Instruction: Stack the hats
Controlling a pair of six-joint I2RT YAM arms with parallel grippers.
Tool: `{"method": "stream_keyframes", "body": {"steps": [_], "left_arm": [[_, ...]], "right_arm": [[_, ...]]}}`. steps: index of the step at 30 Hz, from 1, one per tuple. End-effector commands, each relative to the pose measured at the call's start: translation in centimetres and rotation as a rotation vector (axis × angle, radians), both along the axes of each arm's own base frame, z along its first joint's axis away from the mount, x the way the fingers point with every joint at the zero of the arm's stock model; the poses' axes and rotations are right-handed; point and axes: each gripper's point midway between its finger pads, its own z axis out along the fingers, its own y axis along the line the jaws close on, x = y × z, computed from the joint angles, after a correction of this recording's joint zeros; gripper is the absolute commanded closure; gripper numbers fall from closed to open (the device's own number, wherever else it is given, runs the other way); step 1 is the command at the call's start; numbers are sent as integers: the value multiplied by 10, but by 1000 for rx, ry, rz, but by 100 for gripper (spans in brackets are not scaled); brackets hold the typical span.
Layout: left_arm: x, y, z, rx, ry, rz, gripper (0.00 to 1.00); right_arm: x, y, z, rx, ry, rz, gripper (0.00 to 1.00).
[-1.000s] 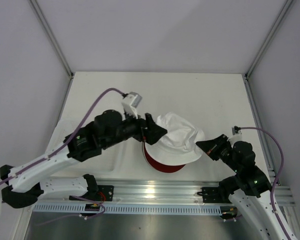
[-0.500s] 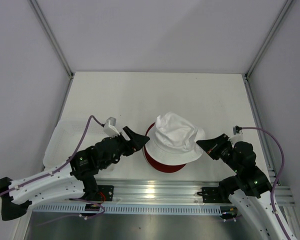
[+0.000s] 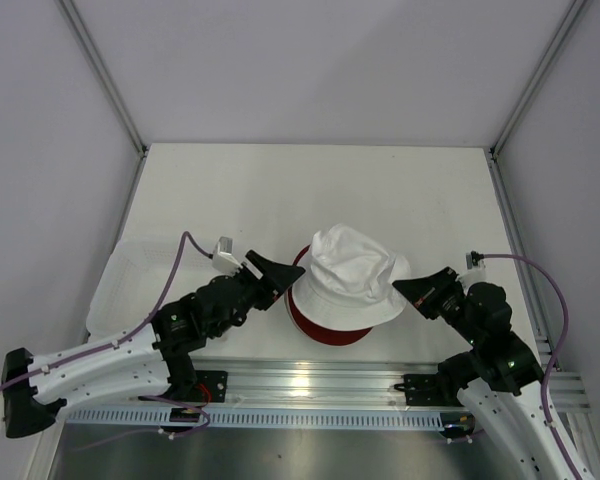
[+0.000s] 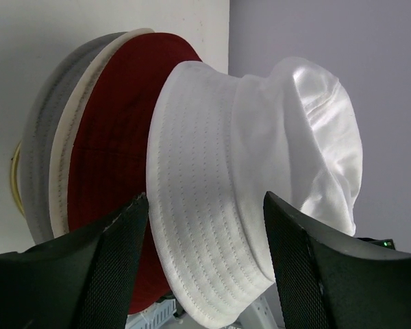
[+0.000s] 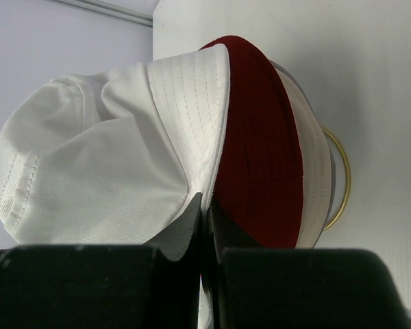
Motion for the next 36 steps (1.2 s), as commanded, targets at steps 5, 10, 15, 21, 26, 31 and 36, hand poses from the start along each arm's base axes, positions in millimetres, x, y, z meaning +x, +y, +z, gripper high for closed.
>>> {"method": "stream_keyframes", "body": {"steps": [5,10,15,21,26,31,36], "left_arm": [[2,2,-3,13,64,32,29],[2,-18,4,-68,35,-20,45],[5,-22,17,-75,-1,-27,96],[11,-7,35,-18,-155,-2,99],[13,8,59,75,-342,1,99],[10,7,42,210,-471,-68,99],[9,8,21,266,-467,-87,99]], "right_arm": [[10,-3,3,-3,-21,-37,96],[11,-2,-1,1,-5,-38,98],[11,-4,-1,-14,-1,-44,99],[13,-9,-2,-34,-6,-70,100],[17,-8,11,-54,-87,-53,100],[18,-3,17,-104,-177,4,100],[19,-4,9,-153,-208,24,100]]}}
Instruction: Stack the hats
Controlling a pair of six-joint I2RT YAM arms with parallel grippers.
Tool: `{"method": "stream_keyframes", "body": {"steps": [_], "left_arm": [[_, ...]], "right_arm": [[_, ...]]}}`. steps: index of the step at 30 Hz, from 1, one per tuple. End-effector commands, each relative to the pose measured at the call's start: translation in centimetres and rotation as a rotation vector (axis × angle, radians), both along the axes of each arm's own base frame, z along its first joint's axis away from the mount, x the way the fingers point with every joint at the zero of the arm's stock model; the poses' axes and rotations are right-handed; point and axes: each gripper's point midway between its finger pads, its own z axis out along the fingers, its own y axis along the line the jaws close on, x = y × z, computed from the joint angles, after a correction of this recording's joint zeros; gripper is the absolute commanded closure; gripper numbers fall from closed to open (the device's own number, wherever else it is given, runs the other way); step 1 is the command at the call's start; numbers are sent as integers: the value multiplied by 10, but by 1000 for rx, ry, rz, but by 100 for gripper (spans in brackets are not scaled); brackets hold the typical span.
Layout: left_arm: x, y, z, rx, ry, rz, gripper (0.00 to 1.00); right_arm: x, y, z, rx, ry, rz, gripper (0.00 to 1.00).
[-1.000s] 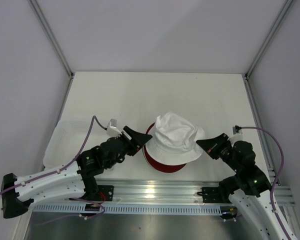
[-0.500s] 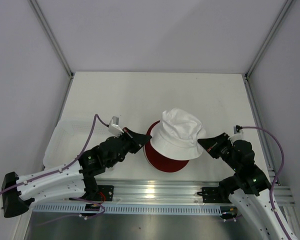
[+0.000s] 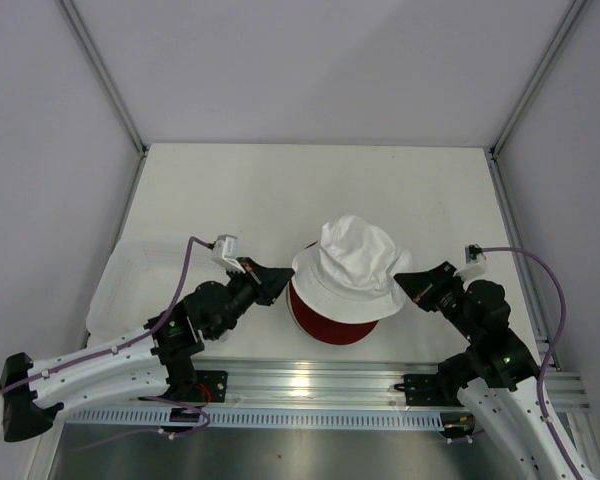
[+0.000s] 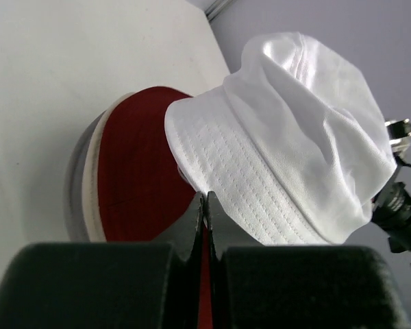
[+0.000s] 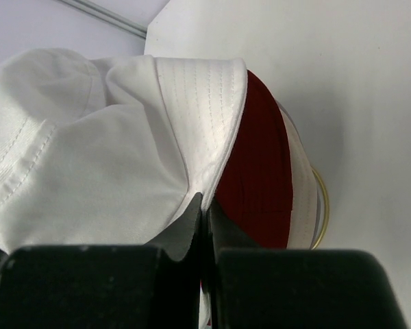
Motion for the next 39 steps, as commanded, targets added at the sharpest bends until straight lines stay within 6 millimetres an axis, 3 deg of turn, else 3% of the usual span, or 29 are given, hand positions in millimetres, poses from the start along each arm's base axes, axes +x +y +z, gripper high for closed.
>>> {"method": "stream_keyframes", "body": {"steps": [1,5,16,23,26,27,29,35,39], "left_arm": [[2,3,-8,75,-47,0,99],[-6,6,-19,66,-25,-26,99],[-17,4,-46,169,-23,-58,99],[-22,10,-78,324,-8,-3,99],[-23,18,-95,375,20,32,99],[-24,21,-103,387,30,38,99],[-23,27,-111,399,37,57,99],[-23,33,-116,403,45,77,99],[-25,37,-103,324,66,90,99]], "right_arm": [[3,2,4,-48,-85,32,100],[-3,11,-8,-46,-60,96,100],[-19,10,-59,-95,77,143,100],[-18,6,-68,-142,65,140,100],[-14,-1,-68,-167,76,97,77],[-11,-6,-62,-174,67,63,54],[-9,-11,-63,-183,98,28,41],[2,-8,-47,-103,128,-28,37],[8,-24,-44,-111,155,-141,36]]}}
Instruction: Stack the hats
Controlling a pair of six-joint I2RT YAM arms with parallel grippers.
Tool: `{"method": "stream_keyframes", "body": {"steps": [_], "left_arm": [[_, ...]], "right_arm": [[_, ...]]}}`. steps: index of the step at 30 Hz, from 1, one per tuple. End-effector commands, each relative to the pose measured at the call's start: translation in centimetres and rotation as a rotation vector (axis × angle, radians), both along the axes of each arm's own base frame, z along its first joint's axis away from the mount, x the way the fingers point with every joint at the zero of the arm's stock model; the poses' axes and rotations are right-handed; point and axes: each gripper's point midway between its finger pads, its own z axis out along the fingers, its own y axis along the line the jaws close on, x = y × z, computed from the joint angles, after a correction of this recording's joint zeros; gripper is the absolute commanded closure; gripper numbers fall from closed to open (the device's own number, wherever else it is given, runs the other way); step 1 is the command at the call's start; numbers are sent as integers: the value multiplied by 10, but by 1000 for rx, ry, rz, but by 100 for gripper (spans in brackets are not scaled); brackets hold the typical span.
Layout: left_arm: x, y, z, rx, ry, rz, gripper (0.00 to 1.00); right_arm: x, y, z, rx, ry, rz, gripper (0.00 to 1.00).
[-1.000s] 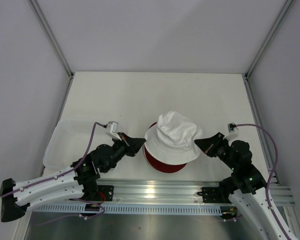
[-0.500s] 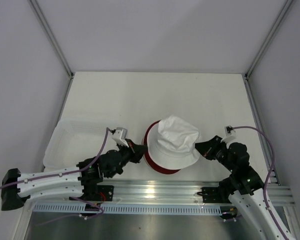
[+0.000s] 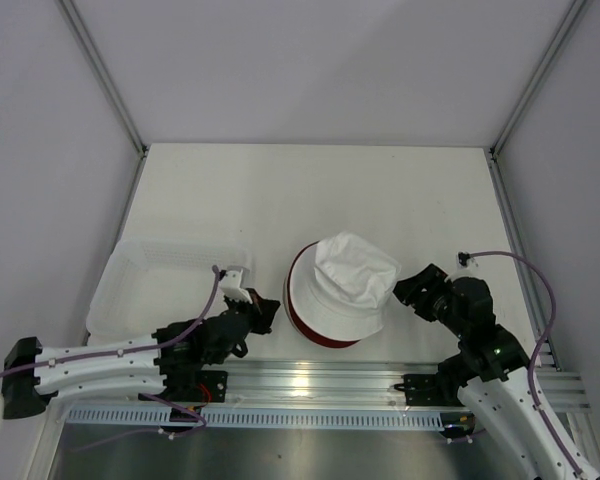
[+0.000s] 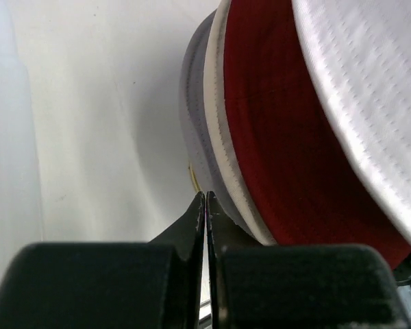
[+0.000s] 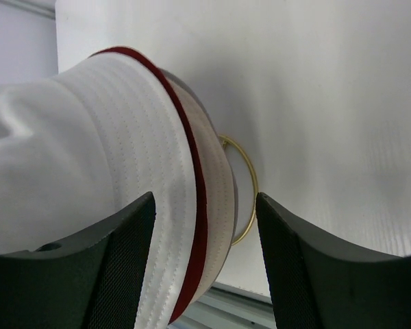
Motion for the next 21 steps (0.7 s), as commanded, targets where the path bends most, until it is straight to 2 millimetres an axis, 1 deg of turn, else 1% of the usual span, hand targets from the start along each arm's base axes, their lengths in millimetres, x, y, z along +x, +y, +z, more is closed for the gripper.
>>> {"method": "stream_keyframes", "body": {"steps": [1,2,3,4,5,6,7,8,9,10,12,13,15,16,18,19,20,21], "left_arm": [[2,6,20,-111,-3,54,99],[2,10,30,-159,-7,67,98],[2,12,40,-194,-12,73,92],[2,14,49,-225,-16,80,87],[1,19,62,-279,-12,91,80],[1,22,67,-300,-5,97,72],[1,25,71,-321,6,107,70],[-1,28,84,-372,38,120,67],[-3,29,86,-390,56,126,60],[-5,27,88,-413,81,117,55],[-9,18,105,-493,105,89,44],[-14,9,107,-511,131,50,33],[-18,-3,118,-566,150,10,25],[-22,-11,112,-564,191,-8,25],[-23,-17,112,-567,227,-12,24],[-23,-21,105,-568,260,-1,24],[-27,-27,105,-580,281,-27,24],[-28,-31,97,-578,295,-40,24]], "right_arm": [[8,-21,18,-10,-2,-150,36],[12,-32,18,-37,-4,-207,36],[12,-37,19,-53,-3,-228,36],[12,-40,24,-60,-11,-243,36],[14,-45,27,-69,-26,-265,36],[15,-47,30,-73,-35,-275,35],[17,-47,34,-69,-48,-283,35],[19,-49,38,-68,-61,-294,35],[21,-49,41,-65,-71,-300,35],[26,-47,45,-58,-88,-300,35],[31,-43,47,-52,-98,-288,36],[37,-40,47,-53,-100,-282,36],[41,-34,48,-50,-98,-264,37],[47,-31,47,-49,-96,-260,37],[50,-26,49,-45,-103,-235,37],[53,-22,53,-36,-118,-224,37],[54,-19,53,-33,-117,-208,37],[55,-18,52,-32,-118,-202,37]]}}
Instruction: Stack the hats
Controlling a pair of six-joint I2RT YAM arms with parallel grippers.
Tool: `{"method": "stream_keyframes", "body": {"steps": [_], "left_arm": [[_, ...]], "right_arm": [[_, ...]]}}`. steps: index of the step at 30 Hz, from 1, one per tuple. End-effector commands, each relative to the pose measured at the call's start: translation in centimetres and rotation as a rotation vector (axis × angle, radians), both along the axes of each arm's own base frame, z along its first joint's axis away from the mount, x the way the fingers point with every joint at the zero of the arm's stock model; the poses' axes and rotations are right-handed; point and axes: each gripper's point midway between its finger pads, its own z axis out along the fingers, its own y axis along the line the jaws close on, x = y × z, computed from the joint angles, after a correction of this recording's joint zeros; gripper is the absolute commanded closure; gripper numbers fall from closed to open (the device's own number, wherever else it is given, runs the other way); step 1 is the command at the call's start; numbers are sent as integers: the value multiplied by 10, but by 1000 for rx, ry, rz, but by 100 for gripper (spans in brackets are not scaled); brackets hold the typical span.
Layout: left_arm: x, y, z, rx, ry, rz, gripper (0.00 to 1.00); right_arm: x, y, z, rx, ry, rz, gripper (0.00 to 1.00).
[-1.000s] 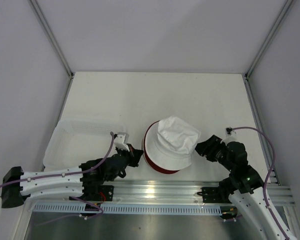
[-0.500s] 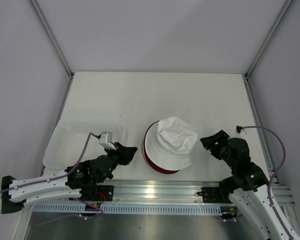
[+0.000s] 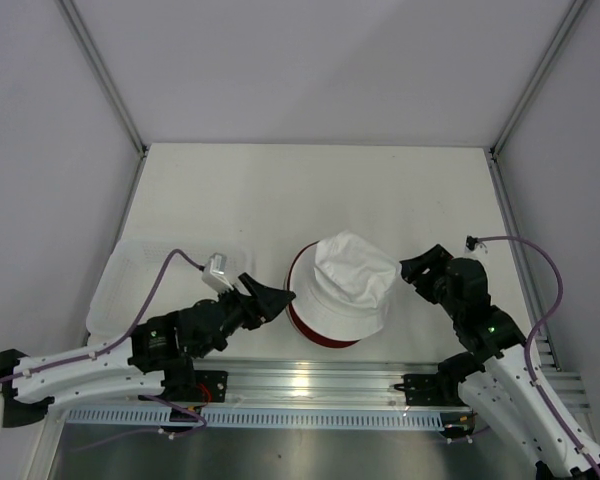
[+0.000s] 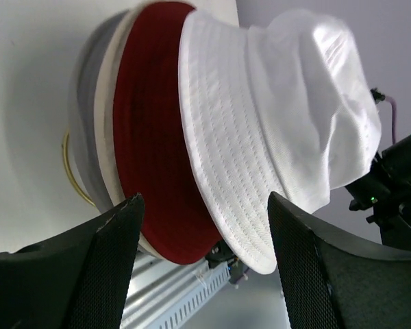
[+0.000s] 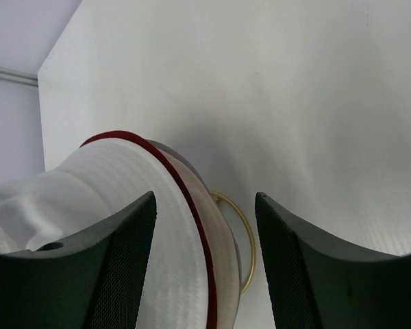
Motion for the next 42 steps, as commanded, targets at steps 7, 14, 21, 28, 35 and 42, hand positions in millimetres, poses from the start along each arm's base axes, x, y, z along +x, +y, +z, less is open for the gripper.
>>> {"method": "stream_keyframes", "body": {"steps": [7,14,21,28,35,42], "left_arm": [[-6,-31,35,-217,12,-108,32],[1,-30,31,-184,47,-76,34],[1,-33,12,-179,108,-62,39],[10,-35,17,-202,74,-35,61],[14,-38,13,-216,66,-27,96],[12,-25,-13,-55,34,-31,99]], "right_arm": [[18,13,37,57,-133,35,37],[19,18,39,73,-147,54,37],[23,21,40,75,-143,61,37],[22,22,37,79,-137,63,37],[22,25,35,86,-131,74,37],[19,22,36,78,-127,70,37]]}}
